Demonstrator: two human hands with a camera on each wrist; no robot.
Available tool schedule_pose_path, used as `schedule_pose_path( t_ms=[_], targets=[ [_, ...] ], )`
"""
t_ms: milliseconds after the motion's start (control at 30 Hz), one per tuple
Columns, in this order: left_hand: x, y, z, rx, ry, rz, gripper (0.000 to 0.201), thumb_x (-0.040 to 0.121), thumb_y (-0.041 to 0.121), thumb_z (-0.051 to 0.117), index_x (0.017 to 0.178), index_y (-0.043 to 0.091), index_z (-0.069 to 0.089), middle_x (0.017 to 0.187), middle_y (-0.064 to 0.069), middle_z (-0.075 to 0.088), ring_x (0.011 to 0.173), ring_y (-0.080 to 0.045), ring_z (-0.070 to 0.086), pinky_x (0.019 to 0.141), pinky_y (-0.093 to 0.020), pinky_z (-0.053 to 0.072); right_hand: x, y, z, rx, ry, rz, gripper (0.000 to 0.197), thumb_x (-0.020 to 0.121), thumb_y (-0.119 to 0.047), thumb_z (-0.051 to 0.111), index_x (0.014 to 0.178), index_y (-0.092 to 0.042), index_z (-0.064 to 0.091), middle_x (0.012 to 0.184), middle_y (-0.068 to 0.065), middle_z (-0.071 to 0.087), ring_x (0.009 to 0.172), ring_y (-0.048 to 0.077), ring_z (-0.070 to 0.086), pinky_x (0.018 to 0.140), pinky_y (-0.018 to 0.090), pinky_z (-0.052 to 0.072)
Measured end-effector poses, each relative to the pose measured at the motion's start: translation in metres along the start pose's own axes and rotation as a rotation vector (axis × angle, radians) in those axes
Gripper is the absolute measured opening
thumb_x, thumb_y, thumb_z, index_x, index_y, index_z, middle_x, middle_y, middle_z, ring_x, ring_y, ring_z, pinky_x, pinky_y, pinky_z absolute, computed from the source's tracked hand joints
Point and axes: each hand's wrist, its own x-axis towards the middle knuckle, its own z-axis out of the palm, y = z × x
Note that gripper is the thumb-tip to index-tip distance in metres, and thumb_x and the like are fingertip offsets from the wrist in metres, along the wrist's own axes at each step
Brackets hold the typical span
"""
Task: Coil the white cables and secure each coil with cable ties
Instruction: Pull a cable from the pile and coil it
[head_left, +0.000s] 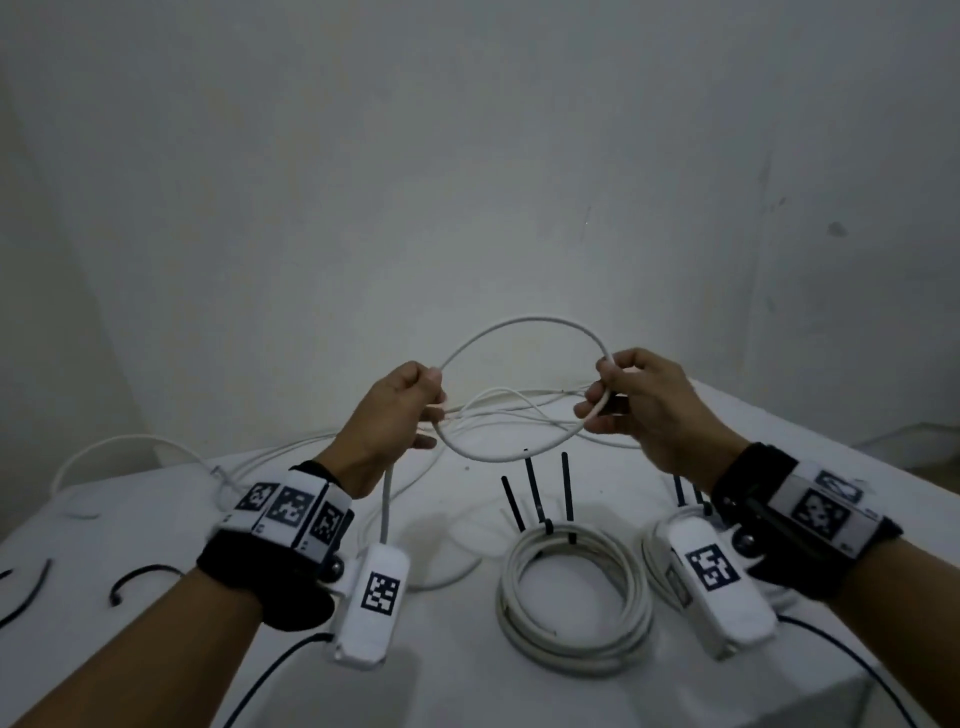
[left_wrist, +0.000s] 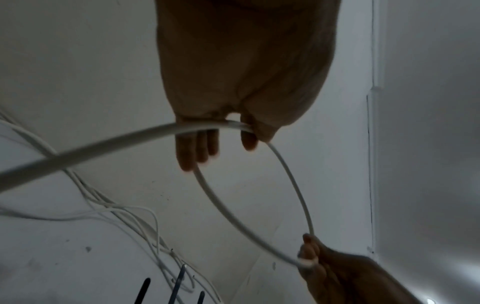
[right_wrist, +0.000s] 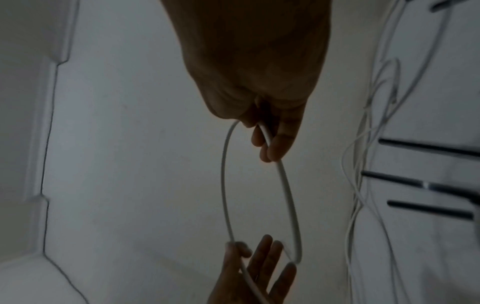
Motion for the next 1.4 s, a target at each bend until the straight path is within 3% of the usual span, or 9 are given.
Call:
schedule_pose_path(
  t_ms=[133,267,400,600,700,833,1000,1167,1400],
  targets=[
    [-0.002,-0.010,0.003,0.176,0.273,0.087,0.028,0.097,0.042,0.050,0.077,0.023,0.055,0.096,-0.007,0.061,0.088,-0.024,0.058,0.077,-0.036,0.047,-0.014,0.016,0.021,0.197,0.062,0.020,0.010,0.100,-0.010,0.044,0.089,-0.008,0.045,0.065,0.010,0.053,0.053,0.020,0.064,0.046,0.028,0.053],
    [-0.008,-0.003,0.017,-0.193,0.227,0.068,0.018,0.101,0.025,0.046,0.091,0.010,0.047,0.091,-0.010,0.067,0.064,-0.025,0.067,0.057,-0.034,0.055,-0.032,0.032,0.043,0.246,-0.001,0.071,0.007,0.099,-0.008,0.045,0.092,-0.007,0.044,0.071,0.012,0.058,0.064,0.024,0.068,0.052,0.030,0.055],
    [-0.009,0.000,0.010,-0.157,0.183,0.112,0.018,0.102,0.022,0.045,0.087,0.013,0.040,0.064,-0.007,0.060,0.042,-0.011,0.045,0.039,-0.019,0.034,-0.039,0.043,0.040,-0.239,-0.286,0.190,0.015,0.089,-0.012,0.062,0.102,-0.009,0.054,0.099,0.013,0.062,0.088,0.024,0.062,0.068,0.032,0.050],
    [-0.010,0.006,0.002,0.035,-0.054,0.077,0.019,0.100,0.023,0.049,0.085,0.014,0.042,0.058,-0.001,0.054,0.044,-0.008,0.038,0.042,-0.018,0.029,-0.016,-0.011,0.042,-0.799,-0.276,-0.383,0.058,0.088,-0.038,0.061,0.139,-0.023,0.039,0.138,-0.004,0.048,0.121,0.011,0.049,0.095,0.025,0.040],
    [-0.014,0.012,0.004,0.063,-0.122,0.085,0.019,0.100,0.022,0.049,0.085,0.013,0.042,0.059,-0.002,0.056,0.045,-0.007,0.039,0.043,-0.018,0.029,-0.006,-0.025,0.061,-1.003,-0.458,-0.404,0.039,0.089,-0.035,0.062,0.123,-0.017,0.055,0.110,-0.001,0.067,0.094,0.007,0.063,0.078,0.022,0.043],
    [-0.019,0.014,0.002,0.031,-0.127,0.082,0.019,0.100,0.021,0.049,0.085,0.011,0.042,0.061,-0.005,0.063,0.046,-0.011,0.045,0.042,-0.020,0.033,0.003,-0.027,0.068,-0.818,-0.581,-0.180,0.016,0.090,-0.022,0.062,0.082,-0.009,0.065,0.069,0.002,0.070,0.062,0.012,0.067,0.056,0.022,0.048],
    [-0.022,0.016,-0.009,-0.133,-0.108,0.039,0.018,0.101,0.019,0.045,0.086,0.010,0.041,0.077,-0.018,0.071,0.060,-0.029,0.065,0.056,-0.039,0.055,0.008,-0.018,0.053,-0.476,-0.417,-0.145,0.021,0.093,-0.022,0.058,0.078,-0.007,0.060,0.067,0.002,0.062,0.064,0.013,0.060,0.060,0.022,0.043],
    [-0.029,0.015,-0.002,-0.289,-0.119,-0.005,0.017,0.102,0.014,0.039,0.085,0.010,0.040,0.083,-0.023,0.072,0.067,-0.035,0.069,0.074,-0.048,0.057,0.000,0.004,0.063,-0.249,-0.201,-0.167,0.025,0.095,-0.017,0.054,0.072,-0.007,0.055,0.064,0.006,0.056,0.055,0.015,0.054,0.052,0.016,0.044],
    [-0.030,0.009,0.003,-0.406,-0.080,0.007,0.015,0.100,0.014,0.043,0.086,0.009,0.042,0.060,-0.007,0.051,0.043,-0.019,0.045,0.048,-0.033,0.048,0.000,0.014,0.074,-0.421,0.049,-0.315,0.022,0.093,-0.024,0.056,0.083,-0.005,0.058,0.067,0.005,0.061,0.049,0.007,0.058,0.064,0.036,0.054]
  ],
)
